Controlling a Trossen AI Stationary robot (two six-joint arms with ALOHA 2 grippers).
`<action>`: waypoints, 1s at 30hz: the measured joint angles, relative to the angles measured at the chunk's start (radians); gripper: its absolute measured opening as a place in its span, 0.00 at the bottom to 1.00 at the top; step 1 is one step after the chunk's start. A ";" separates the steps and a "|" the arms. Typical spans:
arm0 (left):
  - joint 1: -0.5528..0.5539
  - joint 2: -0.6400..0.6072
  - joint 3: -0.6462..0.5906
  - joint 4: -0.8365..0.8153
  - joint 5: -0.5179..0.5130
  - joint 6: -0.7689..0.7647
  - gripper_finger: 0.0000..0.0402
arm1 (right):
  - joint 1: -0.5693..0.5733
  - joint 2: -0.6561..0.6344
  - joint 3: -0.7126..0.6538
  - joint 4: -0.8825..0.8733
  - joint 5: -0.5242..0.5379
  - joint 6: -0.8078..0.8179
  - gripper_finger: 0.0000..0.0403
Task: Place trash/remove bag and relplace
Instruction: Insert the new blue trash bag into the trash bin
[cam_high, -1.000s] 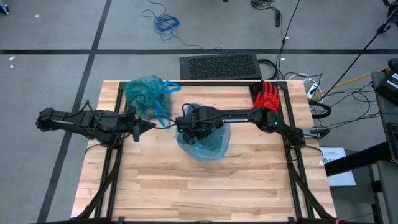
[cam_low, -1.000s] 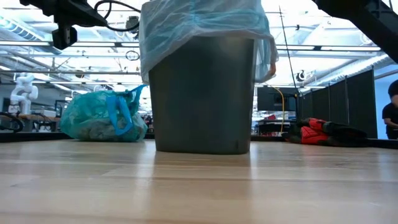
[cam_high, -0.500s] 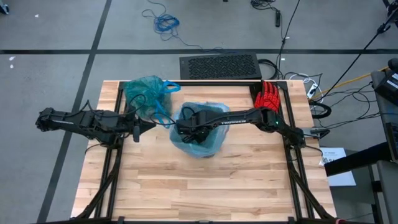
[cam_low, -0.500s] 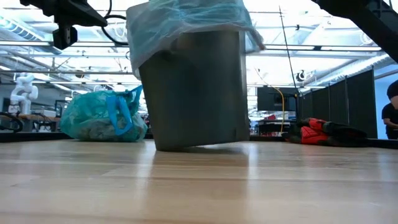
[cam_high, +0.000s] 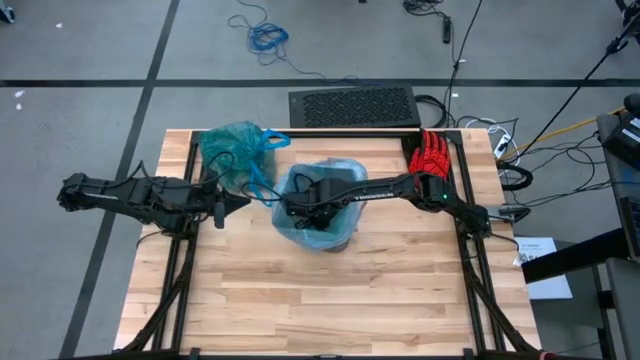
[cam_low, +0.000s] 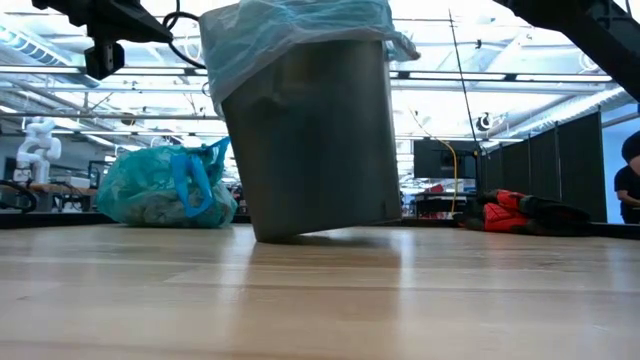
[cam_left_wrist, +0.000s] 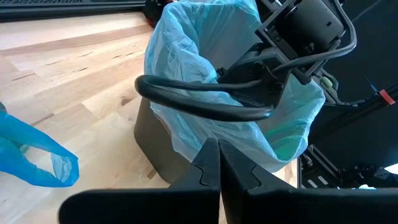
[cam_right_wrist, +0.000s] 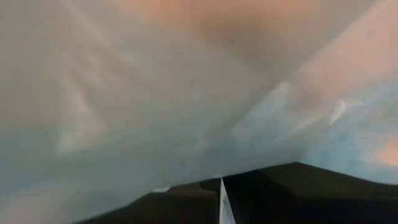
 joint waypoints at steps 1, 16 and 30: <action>0.000 0.000 0.000 0.000 0.000 0.000 0.00 | -0.001 0.000 0.000 0.000 0.000 -0.003 0.00; 0.000 0.000 0.000 -0.006 0.000 0.008 0.00 | -0.031 0.000 0.002 -0.004 -0.003 -0.055 0.00; 0.000 0.000 0.000 -0.023 0.000 0.009 0.00 | -0.016 -0.004 0.133 -0.082 -0.001 -0.081 0.00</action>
